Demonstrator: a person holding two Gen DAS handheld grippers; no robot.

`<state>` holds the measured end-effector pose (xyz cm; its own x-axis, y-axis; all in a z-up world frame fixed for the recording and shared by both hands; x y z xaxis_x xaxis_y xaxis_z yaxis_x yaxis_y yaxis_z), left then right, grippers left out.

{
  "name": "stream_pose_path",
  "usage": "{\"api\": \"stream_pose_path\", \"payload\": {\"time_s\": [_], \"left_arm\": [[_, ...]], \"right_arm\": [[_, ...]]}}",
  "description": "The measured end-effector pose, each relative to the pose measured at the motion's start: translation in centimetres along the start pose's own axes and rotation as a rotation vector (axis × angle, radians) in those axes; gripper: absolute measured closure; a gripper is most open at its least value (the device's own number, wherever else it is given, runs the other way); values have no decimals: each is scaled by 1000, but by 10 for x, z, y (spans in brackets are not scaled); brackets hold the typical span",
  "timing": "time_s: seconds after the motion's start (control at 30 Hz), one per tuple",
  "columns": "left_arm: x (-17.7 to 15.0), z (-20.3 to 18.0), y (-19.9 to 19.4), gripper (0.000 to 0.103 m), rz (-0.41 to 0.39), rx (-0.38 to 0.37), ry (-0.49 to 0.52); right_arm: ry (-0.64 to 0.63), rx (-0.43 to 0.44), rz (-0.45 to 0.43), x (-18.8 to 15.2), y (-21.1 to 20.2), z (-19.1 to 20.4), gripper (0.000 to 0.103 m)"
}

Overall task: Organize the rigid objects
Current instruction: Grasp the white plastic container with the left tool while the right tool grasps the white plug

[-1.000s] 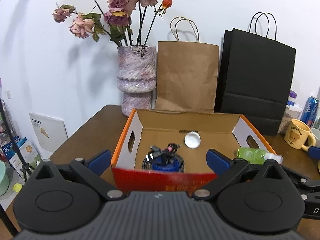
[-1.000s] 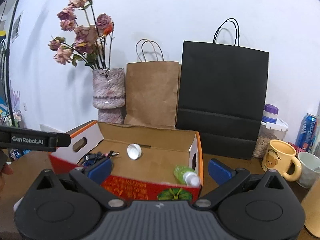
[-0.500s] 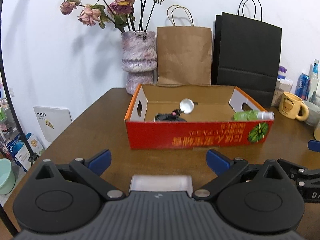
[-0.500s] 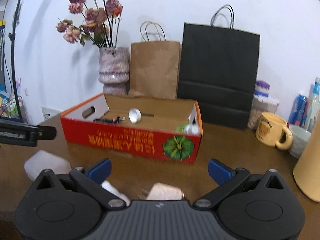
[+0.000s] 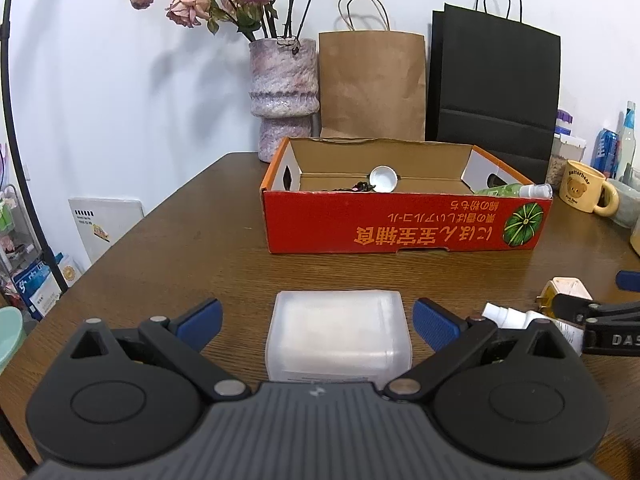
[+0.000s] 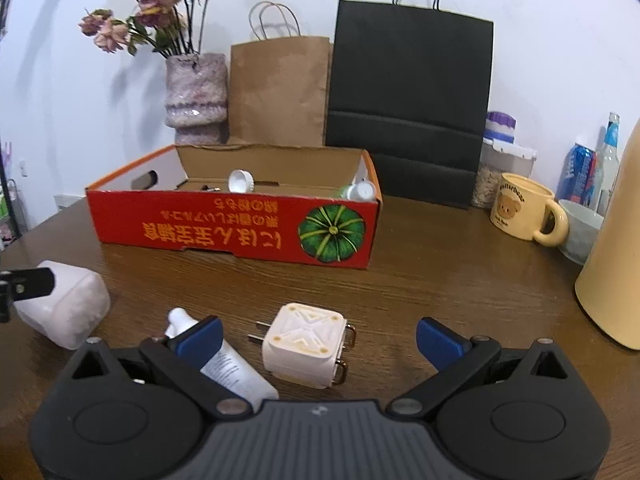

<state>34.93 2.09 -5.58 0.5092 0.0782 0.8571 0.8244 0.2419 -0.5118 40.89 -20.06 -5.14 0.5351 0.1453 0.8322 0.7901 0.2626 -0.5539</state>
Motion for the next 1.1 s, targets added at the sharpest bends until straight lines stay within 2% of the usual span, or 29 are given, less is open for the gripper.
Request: {"api": "stream_pose_path", "payload": {"time_s": [0.17, 0.27, 0.33, 0.4, 0.43, 0.6, 0.8, 0.93, 1.1], "left_arm": [[0, 2, -1, 0, -4, -3, -14], [1, 3, -1, 0, -5, -3, -15], [1, 2, -1, 0, -7, -3, -15], [1, 2, -1, 0, -6, -5, -15], [1, 2, -1, 0, -5, -4, -14], [0, 1, 0, 0, 3, -1, -7], [-5, -4, 6, 0, 33, -21, 12], [-9, -12, 11, 0, 42, -4, 65], [-9, -12, 20, 0, 53, 31, 72]], "right_arm": [[57, 10, 9, 1, 13, -7, 5], [95, 33, 26, -1, 22, -10, 16], [112, 61, 37, -3, 25, -10, 29], [129, 92, 30, -3, 23, -9, 37], [122, 80, 21, -3, 22, -9, 46], [111, 76, 6, -5, 15, -7, 46], [100, 64, -59, 2, 0, -6, 46], [92, 75, -82, 4, -7, -3, 46], [75, 99, -90, 6, -12, 5, 46]]}}
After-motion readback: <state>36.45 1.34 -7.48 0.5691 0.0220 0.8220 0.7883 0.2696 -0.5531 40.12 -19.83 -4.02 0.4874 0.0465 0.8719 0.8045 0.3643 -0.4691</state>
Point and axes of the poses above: each gripper's, at about its wrist camera, not at the fingertips, and y roughly the way its jaws point, z to its left, x to its top, the point moved 6 cm from there along y, roughly the way its jaws point, and after that the axes turned 5 degrees about x, right-handed, at the moved point
